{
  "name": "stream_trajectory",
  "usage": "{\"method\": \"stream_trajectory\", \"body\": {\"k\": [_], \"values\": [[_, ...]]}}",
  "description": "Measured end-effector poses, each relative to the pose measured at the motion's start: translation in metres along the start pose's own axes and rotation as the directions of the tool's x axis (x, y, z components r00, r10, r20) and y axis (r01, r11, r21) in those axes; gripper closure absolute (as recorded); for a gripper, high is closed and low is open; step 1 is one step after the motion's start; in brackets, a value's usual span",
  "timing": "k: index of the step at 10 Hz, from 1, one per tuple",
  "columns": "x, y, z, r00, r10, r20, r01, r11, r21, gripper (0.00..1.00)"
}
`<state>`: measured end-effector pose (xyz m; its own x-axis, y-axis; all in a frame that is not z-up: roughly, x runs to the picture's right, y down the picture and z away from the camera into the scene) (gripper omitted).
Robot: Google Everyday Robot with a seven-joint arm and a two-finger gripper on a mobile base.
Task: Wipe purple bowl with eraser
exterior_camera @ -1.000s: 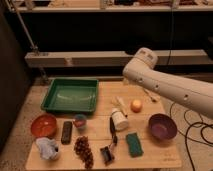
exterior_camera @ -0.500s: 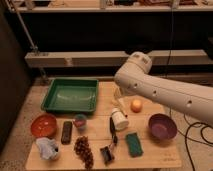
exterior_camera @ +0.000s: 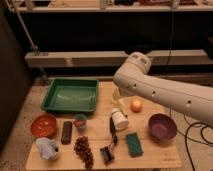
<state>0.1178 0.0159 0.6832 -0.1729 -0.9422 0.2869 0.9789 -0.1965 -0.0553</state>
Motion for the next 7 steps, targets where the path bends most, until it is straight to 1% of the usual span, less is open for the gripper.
{"method": "stream_trajectory", "body": {"k": [1, 2, 3, 4, 5, 6, 7], "values": [[0.0, 0.001, 0.0, 1.0, 0.001, 0.006, -0.001, 1.0, 0.003, 0.2], [0.0, 0.003, 0.0, 1.0, -0.01, 0.027, 0.01, 1.0, 0.007, 0.2], [-0.001, 0.003, 0.0, 0.994, -0.051, 0.101, 0.048, 0.998, 0.027, 0.2], [-0.001, 0.001, 0.0, 0.975, -0.095, 0.202, 0.083, 0.994, 0.065, 0.2], [-0.001, -0.002, -0.002, 0.945, -0.145, 0.292, 0.118, 0.987, 0.11, 0.2], [-0.002, -0.006, -0.006, 0.916, -0.188, 0.354, 0.141, 0.978, 0.156, 0.2], [-0.002, -0.008, -0.009, 0.889, -0.227, 0.398, 0.161, 0.968, 0.194, 0.2]]}}
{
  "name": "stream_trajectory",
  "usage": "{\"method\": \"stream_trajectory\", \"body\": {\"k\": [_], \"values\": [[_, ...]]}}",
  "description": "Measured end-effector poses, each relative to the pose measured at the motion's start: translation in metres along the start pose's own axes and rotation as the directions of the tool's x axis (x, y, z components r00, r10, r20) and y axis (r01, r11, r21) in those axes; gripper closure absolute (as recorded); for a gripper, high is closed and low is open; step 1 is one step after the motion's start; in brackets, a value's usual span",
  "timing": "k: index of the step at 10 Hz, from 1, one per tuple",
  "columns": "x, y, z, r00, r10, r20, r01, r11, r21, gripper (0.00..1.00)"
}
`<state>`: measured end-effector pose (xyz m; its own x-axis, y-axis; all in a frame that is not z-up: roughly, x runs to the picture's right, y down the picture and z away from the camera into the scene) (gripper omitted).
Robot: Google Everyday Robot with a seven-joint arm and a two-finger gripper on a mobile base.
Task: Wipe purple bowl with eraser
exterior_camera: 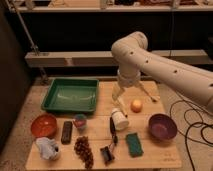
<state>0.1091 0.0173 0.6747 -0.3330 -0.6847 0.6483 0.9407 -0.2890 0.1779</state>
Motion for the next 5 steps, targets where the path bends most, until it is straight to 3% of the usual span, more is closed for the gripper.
{"method": "stream_trajectory", "body": {"k": [2, 5], "values": [[-0.001, -0.0038, -0.0027, 0.998, -0.035, 0.048, 0.034, 0.999, 0.031, 0.2], [-0.0013, -0.0036, -0.0013, 0.998, -0.036, 0.056, 0.034, 0.999, 0.039, 0.2]]}}
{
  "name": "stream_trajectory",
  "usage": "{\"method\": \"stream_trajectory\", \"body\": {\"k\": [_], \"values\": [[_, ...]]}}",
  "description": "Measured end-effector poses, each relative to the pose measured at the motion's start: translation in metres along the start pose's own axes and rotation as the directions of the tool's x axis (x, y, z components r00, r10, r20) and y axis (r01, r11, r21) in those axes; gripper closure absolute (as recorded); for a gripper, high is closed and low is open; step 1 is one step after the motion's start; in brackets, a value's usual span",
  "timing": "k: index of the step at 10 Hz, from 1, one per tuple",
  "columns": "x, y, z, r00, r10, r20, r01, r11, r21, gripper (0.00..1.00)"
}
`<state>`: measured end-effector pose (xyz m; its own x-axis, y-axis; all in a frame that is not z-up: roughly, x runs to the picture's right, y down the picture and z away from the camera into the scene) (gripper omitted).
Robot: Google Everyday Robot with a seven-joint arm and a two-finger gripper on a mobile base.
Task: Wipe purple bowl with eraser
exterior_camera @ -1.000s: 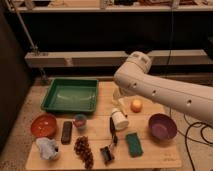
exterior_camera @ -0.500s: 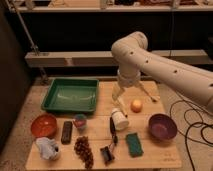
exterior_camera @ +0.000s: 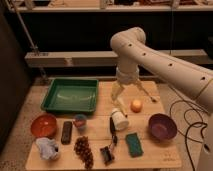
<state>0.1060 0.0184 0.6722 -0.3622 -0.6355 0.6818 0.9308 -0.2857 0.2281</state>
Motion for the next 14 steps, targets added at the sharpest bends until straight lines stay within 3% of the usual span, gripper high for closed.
{"method": "stream_trajectory", "body": {"k": [3, 9, 14], "values": [[0.0, -0.022, 0.019, 0.999, 0.016, 0.041, -0.017, 1.0, 0.014, 0.2], [0.007, -0.084, 0.032, 0.998, -0.017, 0.057, 0.015, 1.0, 0.025, 0.2], [0.013, -0.135, 0.034, 0.996, -0.065, 0.053, 0.065, 0.998, 0.007, 0.2]]}}
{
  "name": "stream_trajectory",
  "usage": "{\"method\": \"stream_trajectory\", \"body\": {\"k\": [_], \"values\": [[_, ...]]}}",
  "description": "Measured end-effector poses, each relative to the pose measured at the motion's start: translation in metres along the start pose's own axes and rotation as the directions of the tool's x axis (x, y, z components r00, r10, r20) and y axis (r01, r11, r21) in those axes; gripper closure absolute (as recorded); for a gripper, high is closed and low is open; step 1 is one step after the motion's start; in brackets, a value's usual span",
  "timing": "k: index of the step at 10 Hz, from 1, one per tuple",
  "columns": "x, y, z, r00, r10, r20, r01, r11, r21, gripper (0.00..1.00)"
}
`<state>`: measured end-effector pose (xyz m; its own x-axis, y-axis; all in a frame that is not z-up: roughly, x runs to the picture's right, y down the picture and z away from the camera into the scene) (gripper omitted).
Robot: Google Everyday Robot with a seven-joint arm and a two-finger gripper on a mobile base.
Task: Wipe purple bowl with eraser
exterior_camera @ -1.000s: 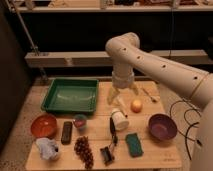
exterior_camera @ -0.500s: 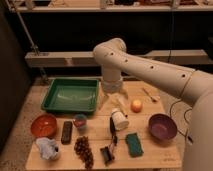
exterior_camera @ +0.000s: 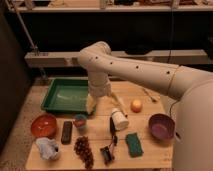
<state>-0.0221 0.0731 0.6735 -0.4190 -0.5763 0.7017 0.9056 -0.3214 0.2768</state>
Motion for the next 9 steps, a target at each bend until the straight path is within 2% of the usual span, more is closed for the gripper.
{"method": "stream_trajectory", "body": {"k": [4, 9], "values": [[0.004, -0.038, -0.001, 0.999, -0.042, -0.01, 0.042, 0.999, -0.009, 0.2], [0.004, -0.036, -0.001, 0.999, -0.039, -0.008, 0.039, 0.999, -0.013, 0.2]]}}
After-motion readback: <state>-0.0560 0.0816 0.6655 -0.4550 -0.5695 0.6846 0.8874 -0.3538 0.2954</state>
